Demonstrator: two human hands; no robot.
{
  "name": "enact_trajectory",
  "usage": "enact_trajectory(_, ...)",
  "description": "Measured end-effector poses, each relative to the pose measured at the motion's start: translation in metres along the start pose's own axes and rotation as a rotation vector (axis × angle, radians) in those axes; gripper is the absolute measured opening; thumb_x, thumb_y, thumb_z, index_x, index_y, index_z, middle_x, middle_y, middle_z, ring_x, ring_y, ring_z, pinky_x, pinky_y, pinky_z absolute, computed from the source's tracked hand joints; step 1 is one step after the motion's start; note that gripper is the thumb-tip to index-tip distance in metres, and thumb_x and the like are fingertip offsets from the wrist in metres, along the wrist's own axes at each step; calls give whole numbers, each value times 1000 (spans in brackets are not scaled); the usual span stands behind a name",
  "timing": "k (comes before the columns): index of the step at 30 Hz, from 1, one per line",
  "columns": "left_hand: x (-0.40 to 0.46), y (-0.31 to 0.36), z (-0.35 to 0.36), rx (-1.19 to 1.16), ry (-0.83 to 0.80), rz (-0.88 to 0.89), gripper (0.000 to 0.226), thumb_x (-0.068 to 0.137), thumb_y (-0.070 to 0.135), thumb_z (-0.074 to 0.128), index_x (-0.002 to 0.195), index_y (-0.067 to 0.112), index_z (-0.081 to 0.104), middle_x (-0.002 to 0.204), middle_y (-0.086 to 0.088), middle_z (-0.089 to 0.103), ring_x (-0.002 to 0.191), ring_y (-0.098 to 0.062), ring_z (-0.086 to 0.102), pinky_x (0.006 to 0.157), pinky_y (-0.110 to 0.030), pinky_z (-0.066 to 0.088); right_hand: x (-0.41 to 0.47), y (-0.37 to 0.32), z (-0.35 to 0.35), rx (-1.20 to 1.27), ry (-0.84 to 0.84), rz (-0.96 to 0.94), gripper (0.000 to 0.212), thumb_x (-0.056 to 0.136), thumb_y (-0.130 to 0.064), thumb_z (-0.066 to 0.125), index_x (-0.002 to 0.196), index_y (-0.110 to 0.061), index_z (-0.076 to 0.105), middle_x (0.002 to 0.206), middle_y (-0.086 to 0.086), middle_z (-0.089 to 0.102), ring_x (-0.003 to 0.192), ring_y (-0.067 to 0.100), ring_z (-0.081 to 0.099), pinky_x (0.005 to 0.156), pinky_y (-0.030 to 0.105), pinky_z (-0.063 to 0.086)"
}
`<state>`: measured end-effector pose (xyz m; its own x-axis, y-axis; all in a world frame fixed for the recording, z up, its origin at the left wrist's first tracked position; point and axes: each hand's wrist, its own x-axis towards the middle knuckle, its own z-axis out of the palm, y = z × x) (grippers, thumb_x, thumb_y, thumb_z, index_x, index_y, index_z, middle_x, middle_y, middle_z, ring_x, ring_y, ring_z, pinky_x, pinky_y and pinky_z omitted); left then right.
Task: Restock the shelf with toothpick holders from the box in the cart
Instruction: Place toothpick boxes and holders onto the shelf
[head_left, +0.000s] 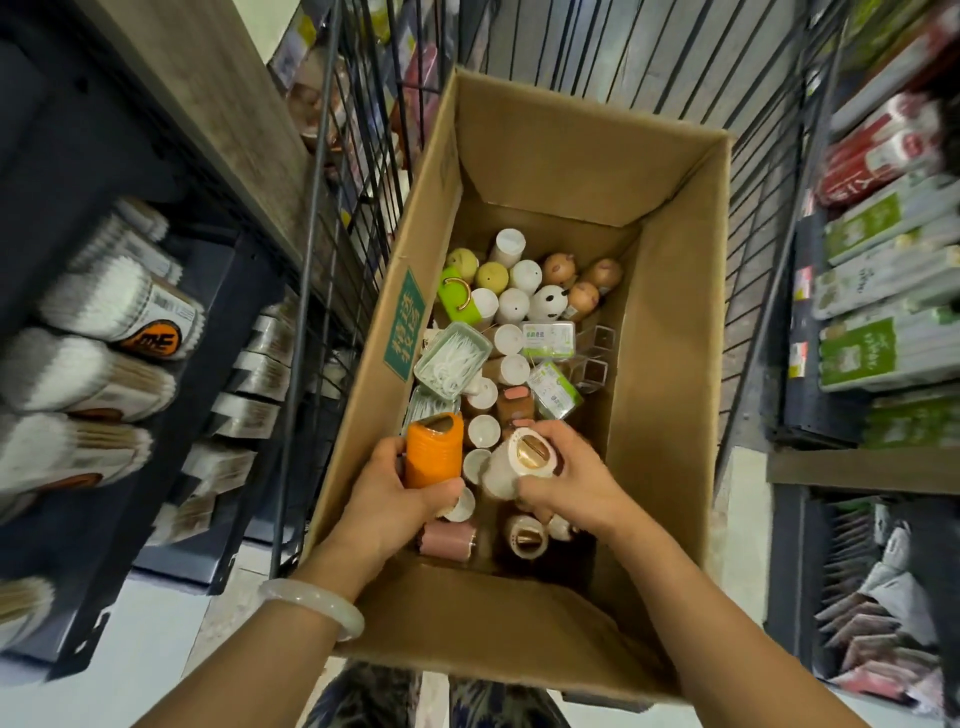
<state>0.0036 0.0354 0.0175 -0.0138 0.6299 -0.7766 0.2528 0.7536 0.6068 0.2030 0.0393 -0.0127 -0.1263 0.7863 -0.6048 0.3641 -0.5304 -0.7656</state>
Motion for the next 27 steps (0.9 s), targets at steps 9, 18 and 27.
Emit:
enact_trajectory(9, -37, 37, -2, -255, -103, 91, 48, 75, 12, 73, 110, 34, 49, 106, 8, 65, 98, -13, 63, 83, -31, 50, -34, -56, -27, 373, -23, -113, 37, 77, -20, 70, 107, -35, 55, 110, -7, 61, 99, 4, 60, 86, 26, 51)
enact_trajectory(18, -76, 59, -7, -292, -196, 237, 71, 62, 21, 73, 129, 21, 49, 120, -3, 64, 108, -21, 63, 98, -42, 47, -54, -88, -30, 428, -32, -204, 29, 89, -18, 60, 118, -24, 57, 116, -4, 67, 105, 15, 65, 92, 46, 52)
enact_trajectory(27, -108, 45, -17, -254, -172, 333, 78, 57, 27, 77, 130, 23, 50, 119, -1, 65, 107, -19, 64, 96, -42, 50, -88, -97, -11, 309, -23, -288, 48, 72, -28, 72, 118, -23, 58, 120, 1, 65, 108, 23, 63, 94, 57, 47)
